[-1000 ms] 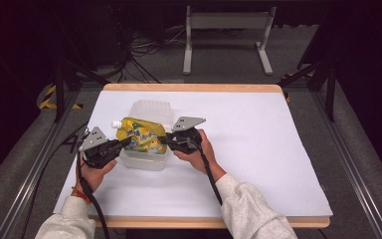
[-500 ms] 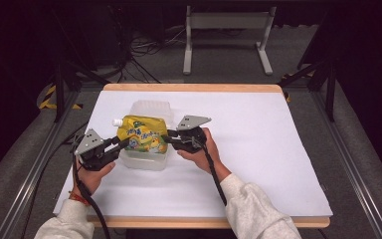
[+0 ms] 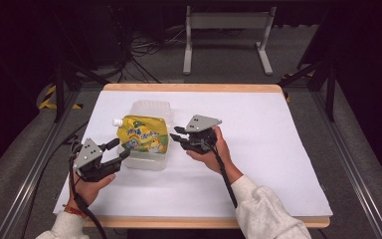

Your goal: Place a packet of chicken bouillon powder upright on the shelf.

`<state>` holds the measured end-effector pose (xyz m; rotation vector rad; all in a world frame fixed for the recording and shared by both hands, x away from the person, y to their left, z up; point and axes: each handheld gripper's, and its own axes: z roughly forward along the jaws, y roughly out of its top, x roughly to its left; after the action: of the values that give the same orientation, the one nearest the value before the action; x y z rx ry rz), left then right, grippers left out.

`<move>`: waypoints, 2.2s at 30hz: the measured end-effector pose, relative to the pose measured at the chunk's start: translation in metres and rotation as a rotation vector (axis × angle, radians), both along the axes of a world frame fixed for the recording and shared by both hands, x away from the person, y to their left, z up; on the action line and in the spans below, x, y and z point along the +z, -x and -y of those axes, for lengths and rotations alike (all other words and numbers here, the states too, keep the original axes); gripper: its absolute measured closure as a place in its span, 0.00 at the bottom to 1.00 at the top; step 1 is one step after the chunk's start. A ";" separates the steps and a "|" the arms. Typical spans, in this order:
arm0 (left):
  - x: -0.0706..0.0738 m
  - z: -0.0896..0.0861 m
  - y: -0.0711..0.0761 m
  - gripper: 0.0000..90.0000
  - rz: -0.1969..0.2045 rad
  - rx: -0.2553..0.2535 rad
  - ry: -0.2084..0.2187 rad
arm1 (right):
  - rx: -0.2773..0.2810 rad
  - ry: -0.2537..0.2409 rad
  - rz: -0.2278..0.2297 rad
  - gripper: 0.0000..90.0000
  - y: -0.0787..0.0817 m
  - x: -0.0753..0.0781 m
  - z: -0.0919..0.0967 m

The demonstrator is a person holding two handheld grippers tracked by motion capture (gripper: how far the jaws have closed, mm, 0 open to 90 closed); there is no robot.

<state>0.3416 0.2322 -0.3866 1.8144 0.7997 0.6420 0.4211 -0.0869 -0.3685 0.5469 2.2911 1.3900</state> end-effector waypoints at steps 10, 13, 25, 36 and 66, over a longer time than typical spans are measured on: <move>-0.009 0.009 0.018 0.46 -0.024 -0.035 -0.027 | -0.018 0.079 0.043 0.75 0.011 0.004 0.023; -0.013 0.014 0.020 0.43 -0.035 -0.048 -0.047 | -0.034 0.104 0.052 0.73 0.015 0.005 0.031; -0.018 0.027 0.034 0.39 -0.004 -0.090 -0.091 | -0.080 0.199 0.069 0.65 0.026 0.002 0.064; -0.035 0.039 0.036 0.35 -0.071 -0.149 -0.148 | -0.125 0.232 0.060 0.58 0.036 -0.001 0.094; -0.061 0.047 0.028 0.21 -0.170 -0.188 -0.232 | -0.266 0.323 -0.016 0.29 0.078 -0.036 0.187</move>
<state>0.3136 0.1855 -0.4473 2.1494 0.6756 0.4775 0.3428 -0.2735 -0.4044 0.7251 2.2917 0.8730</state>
